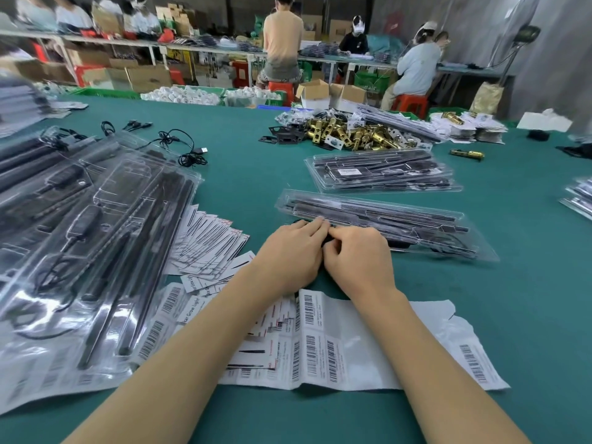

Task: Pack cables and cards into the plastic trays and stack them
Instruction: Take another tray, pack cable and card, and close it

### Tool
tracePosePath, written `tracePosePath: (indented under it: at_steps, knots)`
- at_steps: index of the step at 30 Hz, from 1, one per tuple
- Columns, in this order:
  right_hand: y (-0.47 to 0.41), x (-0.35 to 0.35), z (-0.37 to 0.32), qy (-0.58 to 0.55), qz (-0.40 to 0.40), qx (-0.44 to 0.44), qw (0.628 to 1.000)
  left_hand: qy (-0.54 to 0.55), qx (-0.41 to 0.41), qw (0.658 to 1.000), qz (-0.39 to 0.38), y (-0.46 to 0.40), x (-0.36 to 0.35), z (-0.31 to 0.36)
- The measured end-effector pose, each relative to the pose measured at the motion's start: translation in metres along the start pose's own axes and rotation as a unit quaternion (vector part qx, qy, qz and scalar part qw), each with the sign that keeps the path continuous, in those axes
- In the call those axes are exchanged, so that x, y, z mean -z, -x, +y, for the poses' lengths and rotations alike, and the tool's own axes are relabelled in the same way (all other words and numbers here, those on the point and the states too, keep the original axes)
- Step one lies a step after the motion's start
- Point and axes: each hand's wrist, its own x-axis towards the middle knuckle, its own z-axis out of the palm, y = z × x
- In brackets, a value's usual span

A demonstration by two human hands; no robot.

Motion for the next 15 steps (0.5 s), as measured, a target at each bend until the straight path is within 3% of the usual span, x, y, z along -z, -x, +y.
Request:
tracePosePath:
  at_steps: [4, 9, 13, 15]
  knots:
    - [0.0002, 0.0007, -0.003, -0.042, 0.028, -0.031, 0.998, 0.029, 0.021, 0.999, 0.04, 0.0034, -0.0058, -0.0029]
    - [0.0017, -0.0008, -0.0062, 0.036, 0.043, -0.04, 0.998, 0.063, 0.012, 0.998, 0.027, 0.0004, -0.0073, -0.0027]
    - [0.0031, 0.002, -0.0065, 0.015, 0.157, -0.016, 0.987, 0.068, 0.003, 0.997, 0.023, 0.003, -0.0059, -0.005]
    - [0.0039, 0.0061, -0.0058, -0.019, 0.17, 0.003, 0.985, 0.079, 0.001, 0.996, 0.043, 0.0041, -0.0059, -0.0038]
